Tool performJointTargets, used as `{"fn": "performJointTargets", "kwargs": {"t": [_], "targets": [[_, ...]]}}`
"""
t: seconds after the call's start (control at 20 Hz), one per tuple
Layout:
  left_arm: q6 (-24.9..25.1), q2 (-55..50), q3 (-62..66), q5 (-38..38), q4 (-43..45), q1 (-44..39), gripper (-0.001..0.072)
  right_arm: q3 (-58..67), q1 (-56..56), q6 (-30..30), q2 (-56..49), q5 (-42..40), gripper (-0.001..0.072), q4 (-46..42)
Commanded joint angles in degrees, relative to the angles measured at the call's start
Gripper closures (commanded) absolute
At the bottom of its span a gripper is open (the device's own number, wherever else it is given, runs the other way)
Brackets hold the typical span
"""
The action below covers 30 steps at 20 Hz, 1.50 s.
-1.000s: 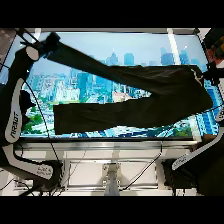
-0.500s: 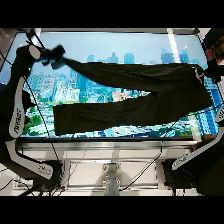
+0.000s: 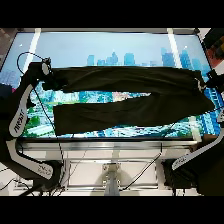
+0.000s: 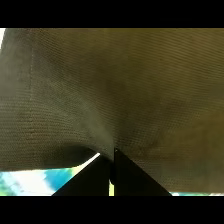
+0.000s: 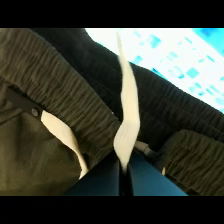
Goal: Fold the clothes and pants, and hang the long-sleeved shirts on hangers.
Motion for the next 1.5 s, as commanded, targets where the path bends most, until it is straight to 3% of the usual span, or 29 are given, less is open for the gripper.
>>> {"fn": "performJointTargets", "kwargs": {"t": [0.0,0.2,0.3,0.35,0.4,0.5,0.75,0.8,0.85,0.95,1.05,1.1,1.15,1.3,1.45], "targets": [[0.0,0.0,-1.8,-1.3,2.7,0.0,0.0702,-0.2,-0.4,0.0,0.0,1.2,0.0688,-2.3],[0.0,0.0,-1.9,-0.4,3.7,0.2,0.07,-0.2,-0.4,-0.4,0.0,0.0,0.0685,-1.8],[0.0,0.0,-1.9,-0.4,3.8,0.2,0.0674,-0.1,-0.4,-0.4,0.0,-1.2,0.0622,-1.1],[0.0,0.0,-1.9,-0.5,4.5,0.2,0.048,0.1,-0.4,-0.6,0.1,-2.0,0.0487,-0.4],[-0.1,0.0,-1.9,-0.5,5.2,0.2,0.0208,0.4,-0.4,-1.0,0.3,-2.8,0.0388,0.7],[-2.9,0.3,-0.7,-3.0,5.9,0.6,0.0233,1.7,-0.4,-4.1,0.9,-3.9,0.0388,2.6],[-1.4,11.2,0.0,-4.0,5.7,1.1,0.0252,2.2,-0.4,-13.0,5.9,-5.4,0.0407,3.0],[0.2,13.5,0.0,-5.6,5.6,1.1,0.0355,2.1,-0.4,-14.4,6.6,-4.2,0.0507,2.9],[1.9,15.3,-0.2,-7.0,5.6,1.1,0.0438,1.9,-0.7,-14.6,7.2,-3.5,0.0687,3.0],[4.2,18.3,-1.2,-10.1,5.6,1.1,0.0443,1.6,-1.4,-16.0,7.4,-1.2,0.0687,4.4],[7.8,21.4,-4.3,-11.6,4.7,1.1,0.0512,0.1,-3.2,-20.9,7.4,2.5,0.0689,7.0],[8.7,23.1,-6.9,-12.0,3.4,1.4,0.0594,-1.3,-4.7,-23.4,7.4,4.5,0.069,10.1],[9.7,24.8,-9.7,-12.0,1.7,1.8,0.0613,-3.2,-6.8,-27.5,7.3,7.1,0.069,15.1],[14.3,29.8,-20.3,-12.1,-6.4,5.0,0.0615,-8.4,-13.6,-31.6,7.2,13.9,0.069,27.4],[21.3,32.7,-29.6,-12.3,-17.9,10.3,0.0615,-11.8,-19.4,-31.8,7.3,16.3,0.0689,32.7]]}}
